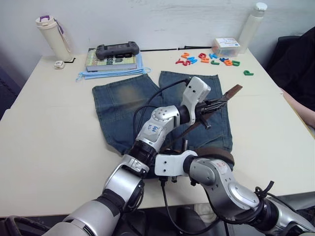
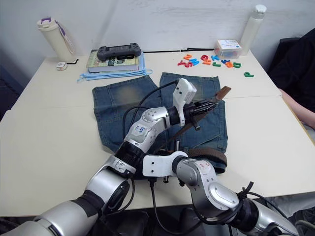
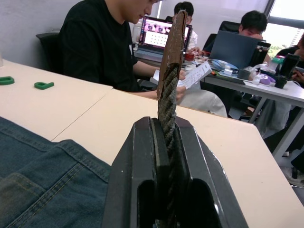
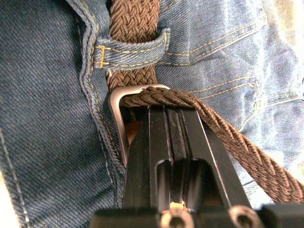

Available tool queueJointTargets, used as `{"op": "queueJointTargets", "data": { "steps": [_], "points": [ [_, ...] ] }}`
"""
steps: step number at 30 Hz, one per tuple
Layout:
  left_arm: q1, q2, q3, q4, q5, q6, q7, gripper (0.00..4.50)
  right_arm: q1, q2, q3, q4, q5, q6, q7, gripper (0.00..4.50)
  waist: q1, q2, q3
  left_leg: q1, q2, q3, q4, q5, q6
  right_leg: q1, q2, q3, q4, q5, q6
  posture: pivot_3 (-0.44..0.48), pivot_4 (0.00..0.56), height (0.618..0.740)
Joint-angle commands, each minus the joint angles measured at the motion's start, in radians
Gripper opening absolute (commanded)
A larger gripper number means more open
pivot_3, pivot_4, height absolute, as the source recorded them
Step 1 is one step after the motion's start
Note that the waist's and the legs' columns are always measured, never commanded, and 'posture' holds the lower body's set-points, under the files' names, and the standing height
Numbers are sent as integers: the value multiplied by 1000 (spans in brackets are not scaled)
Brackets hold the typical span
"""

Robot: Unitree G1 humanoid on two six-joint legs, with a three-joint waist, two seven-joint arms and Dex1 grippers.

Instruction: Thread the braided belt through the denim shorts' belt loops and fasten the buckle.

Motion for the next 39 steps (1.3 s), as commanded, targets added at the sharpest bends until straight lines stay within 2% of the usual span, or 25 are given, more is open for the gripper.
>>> {"op": "queueJointTargets", "data": {
  "steps": [1,13,21,25,29,32,39],
  "points": [
    [16,4,-3,-175,-19,2,-38,0,99,24,148,73,84,-9,142,122,-6,0,0,0,0,0,-1,0,0,0,0,0,0,0,0,0,150,730],
    [379,410,99,-605,-50,215,-114,0,139,44,56,82,78,-32,123,122,-42,7,-10,0,6,2,-5,-3,-3,-6,1,-2,0,-3,-5,0,150,730],
    [542,531,131,-746,-16,218,-64,0,115,66,-105,56,123,-4,146,122,-35,7,-10,0,5,2,-3,-4,-2,-5,1,-3,2,-3,-5,0,150,730],
    [611,601,143,-803,12,161,-84,0,99,69,-159,26,153,31,165,122,-26,7,-9,-1,6,2,-4,-4,-2,-6,1,-3,2,-3,-5,0,150,730],
    [695,731,155,-837,78,-7,-149,0,83,86,-206,-10,193,83,167,122,-21,9,-8,-1,6,2,-5,-4,-2,-7,0,-3,1,-3,-6,0,150,730],
    [724,786,182,-841,89,-78,-166,0,71,102,-244,-26,224,117,156,122,-13,9,-7,-2,6,2,-5,-4,-2,-7,-1,-4,0,-4,-7,0,150,730],
    [768,839,154,-828,147,-222,-204,0,39,171,-380,-83,321,195,115,122,-16,12,-3,-3,6,1,-5,-4,-1,-8,-2,-5,0,-4,-7,0,150,730]
  ]
}}
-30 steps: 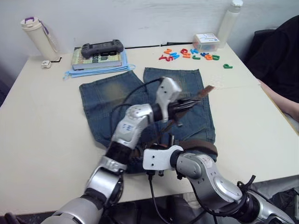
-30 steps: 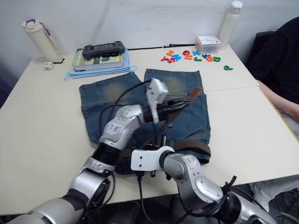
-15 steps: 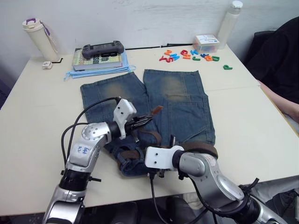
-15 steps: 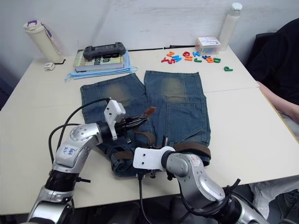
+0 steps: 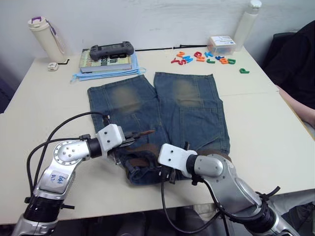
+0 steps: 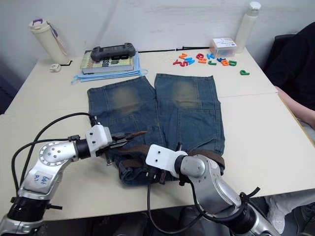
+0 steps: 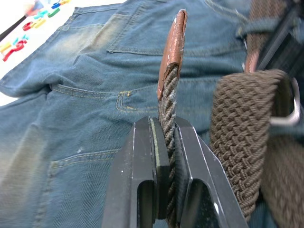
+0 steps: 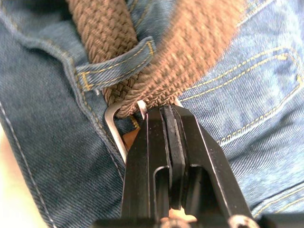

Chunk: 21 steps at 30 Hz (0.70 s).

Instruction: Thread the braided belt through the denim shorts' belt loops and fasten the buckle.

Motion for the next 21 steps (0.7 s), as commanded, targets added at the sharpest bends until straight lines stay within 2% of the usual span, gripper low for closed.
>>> {"op": "queueJointTargets", "data": {
  "steps": [1,5,10,14,17,20,21],
  "points": [
    [24,15,-29,-21,49,-98,-20,0,-25,36,-108,-73,68,59,-22,122,-1,1,2,0,0,0,0,0,0,0,0,0,0,0,0,0,150,730],
    [24,14,-54,-5,83,-145,-28,0,-42,43,-193,-141,134,113,-33,122,-1,1,4,-1,0,0,0,0,1,-1,0,0,0,0,0,0,150,730],
    [1,2,-92,7,116,-162,-31,0,-33,25,-237,-209,195,158,-62,122,-2,2,5,-2,0,0,0,-1,0,-2,0,0,0,0,0,0,150,730],
    [-15,16,-107,11,150,-193,-34,0,42,-120,-226,-281,194,91,-68,122,2,2,6,-2,0,0,0,-1,1,-1,0,-1,-1,0,0,0,150,730],
    [-13,26,-96,7,151,-192,-34,0,128,-221,-172,-312,169,-7,-92,122,1,1,7,-3,-1,1,0,-2,2,-1,0,-2,-2,0,0,0,150,730],
    [-4,35,-74,2,141,-185,-32,0,192,-248,-146,-314,151,-68,-137,122,0,0,7,-3,1,1,0,-2,1,-1,-1,-3,-3,0,0,0,150,730],
    [1,39,-68,1,138,-184,-32,0,212,-255,-137,-311,138,-88,-154,658,-4,1,8,-3,1,1,0,-2,1,-2,-1,-3,-3,0,0,0,150,730]
  ]
}}
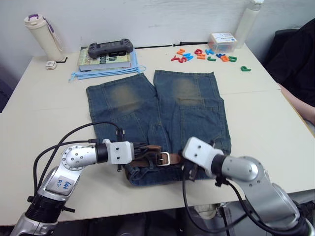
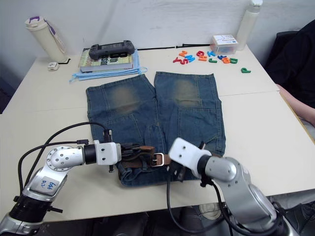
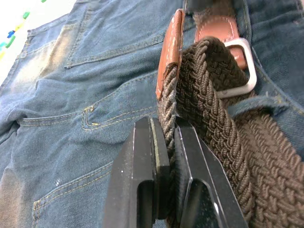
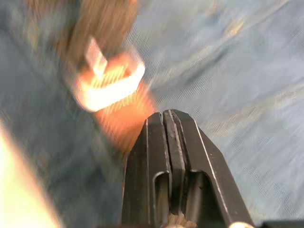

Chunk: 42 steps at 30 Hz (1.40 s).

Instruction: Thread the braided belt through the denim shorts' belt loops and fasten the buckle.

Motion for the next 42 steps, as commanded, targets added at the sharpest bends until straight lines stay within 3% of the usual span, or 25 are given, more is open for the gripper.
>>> {"op": "queueJointTargets", "data": {
  "steps": [1,6,25,28,32,33,42],
  "points": [
    [16,22,37,-19,-13,-7,-4,0,64,-25,39,-105,-46,-115,-71,791,-6,0,1,0,1,1,0,0,0,0,0,1,1,0,0,0,150,730],
    [29,24,41,-35,-16,2,-1,0,122,-14,114,-72,-125,-226,-154,2911,-2,0,1,1,1,1,2,0,-1,0,0,0,1,0,0,0,150,730],
    [5,15,24,-46,7,16,5,0,127,118,236,68,-372,-248,-245,2911,-2,-2,2,1,0,0,2,0,-1,0,2,0,2,0,0,0,150,730],
    [-10,11,14,-44,24,16,11,0,125,162,223,93,-399,-239,-259,2126,-1,-2,2,1,0,0,3,0,-1,1,3,0,4,0,0,0,150,730],
    [-34,3,2,-45,36,29,18,0,114,228,201,102,-413,-219,-278,215,-3,-2,2,2,-1,0,3,1,-1,1,3,1,7,0,0,0,150,730],
    [-39,0,4,-45,41,36,25,0,109,238,201,104,-421,-222,-280,43,-4,-3,3,3,-1,1,3,1,-1,1,3,1,7,0,0,0,150,730],
    [-106,7,28,-26,68,108,57,0,72,273,195,102,-516,-335,-346,43,-4,-3,3,3,-1,0,3,2,-3,0,3,1,11,0,0,0,150,730]
  ]
}}
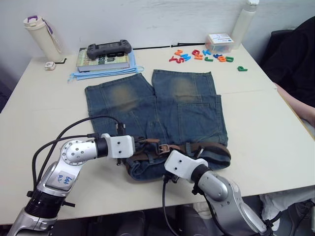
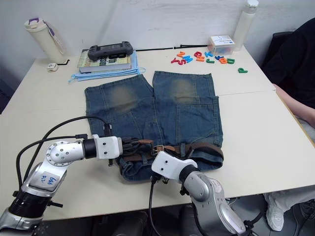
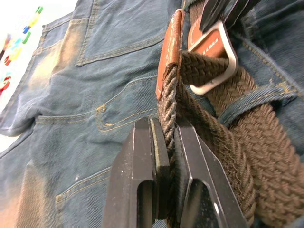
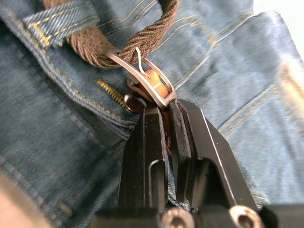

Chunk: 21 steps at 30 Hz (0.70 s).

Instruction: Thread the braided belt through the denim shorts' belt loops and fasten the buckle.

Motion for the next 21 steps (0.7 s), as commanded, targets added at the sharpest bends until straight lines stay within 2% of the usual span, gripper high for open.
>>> {"op": "queueJointTargets", "data": {
  "steps": [1,7,21],
  "points": [
    [-39,6,21,-8,12,24,14,0,-31,6,-24,-15,-76,-91,-57,43,0,0,0,0,0,0,0,0,0,0,0,0,0,0,0,0,150,730],
    [-69,5,18,0,15,54,13,0,-44,-2,-37,23,-174,-207,-101,43,-2,0,0,0,0,0,0,0,0,0,0,0,0,0,0,0,150,730],
    [-85,13,16,-13,18,86,-4,0,7,102,-94,78,-213,-252,-91,43,-4,0,0,0,0,0,0,0,0,-1,1,0,1,-1,-1,0,150,730]
  ]
}}
